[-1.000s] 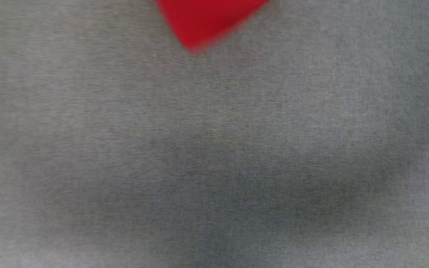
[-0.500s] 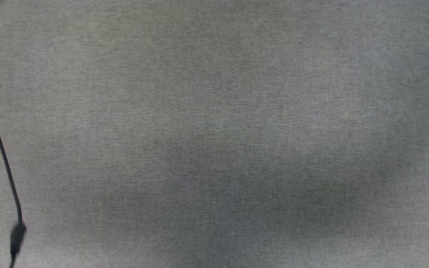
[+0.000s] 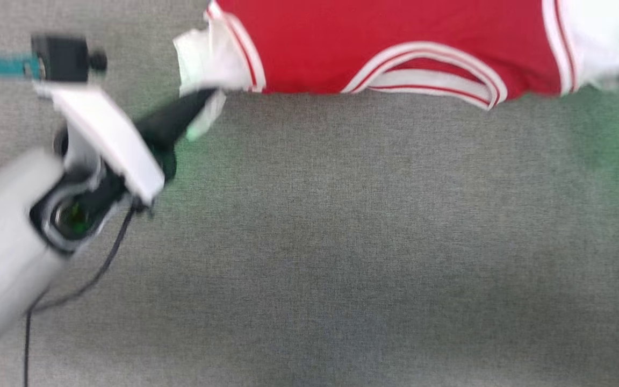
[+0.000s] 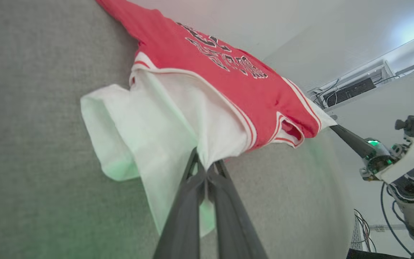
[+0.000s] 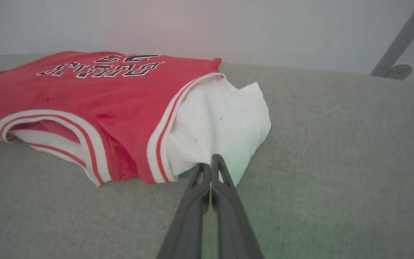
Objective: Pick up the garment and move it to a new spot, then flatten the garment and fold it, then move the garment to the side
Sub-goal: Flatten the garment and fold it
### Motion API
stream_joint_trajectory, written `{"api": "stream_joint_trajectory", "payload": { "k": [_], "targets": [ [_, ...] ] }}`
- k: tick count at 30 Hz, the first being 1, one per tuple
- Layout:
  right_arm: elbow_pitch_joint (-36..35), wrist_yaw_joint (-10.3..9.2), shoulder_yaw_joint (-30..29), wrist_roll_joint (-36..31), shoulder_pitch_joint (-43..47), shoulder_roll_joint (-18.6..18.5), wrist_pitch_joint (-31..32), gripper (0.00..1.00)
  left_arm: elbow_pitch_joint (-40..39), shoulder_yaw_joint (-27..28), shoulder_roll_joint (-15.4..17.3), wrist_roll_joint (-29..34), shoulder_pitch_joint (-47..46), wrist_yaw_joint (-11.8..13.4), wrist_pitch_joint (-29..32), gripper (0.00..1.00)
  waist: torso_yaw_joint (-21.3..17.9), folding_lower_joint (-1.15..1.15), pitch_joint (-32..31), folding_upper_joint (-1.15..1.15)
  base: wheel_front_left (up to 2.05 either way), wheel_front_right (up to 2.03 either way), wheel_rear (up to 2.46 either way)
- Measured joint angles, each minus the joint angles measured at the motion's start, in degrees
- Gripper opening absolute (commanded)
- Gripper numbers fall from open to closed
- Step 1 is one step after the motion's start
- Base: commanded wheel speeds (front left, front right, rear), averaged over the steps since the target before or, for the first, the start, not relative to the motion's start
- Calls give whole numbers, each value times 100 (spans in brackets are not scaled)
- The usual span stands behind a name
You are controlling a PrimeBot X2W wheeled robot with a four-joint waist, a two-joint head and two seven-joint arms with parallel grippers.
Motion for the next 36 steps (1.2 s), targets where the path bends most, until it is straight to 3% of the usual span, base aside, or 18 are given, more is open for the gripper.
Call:
{"api": "stream_joint_trajectory", "payload": {
  "k": [1, 6, 12, 22, 29, 36],
  "targets": [
    [-385, -1, -186, 1, 635, 16, 183, 0, -274, -35, 185, 14, 296, 0, 25, 0, -1, 0, -73, 0, 0, 0, 0],
    [-1324, 0, -579, -15, 1882, 188, 668, 0, -957, -88, 622, 92, 933, 0, 21, 0, -18, 0, -266, 0, 0, 0, 0],
    [-2183, 0, -926, -32, 2891, 365, 1261, 0, -1744, 60, 1185, 87, 1551, 0, -238, 0, -78, 0, -470, 0, 0, 0, 0],
    [-3250, 0, -1516, 355, 4547, 374, 2176, 0, -3174, 108, 2533, 122, 2771, 0, -711, 0, -122, 0, -701, 0, 0, 0, 0],
    [-3766, -1, -1805, 626, 5211, 537, 2492, 0, -3336, 56, 2632, 183, 3204, 0, -951, 0, -75, 0, -703, 0, 0, 0, 0],
    [-3253, -1, -1416, 398, 4525, 438, 2505, 0, -2691, 37, 1893, 125, 3229, 0, -767, 0, -83, 0, -665, 0, 0, 0, 0]
  ]
}}
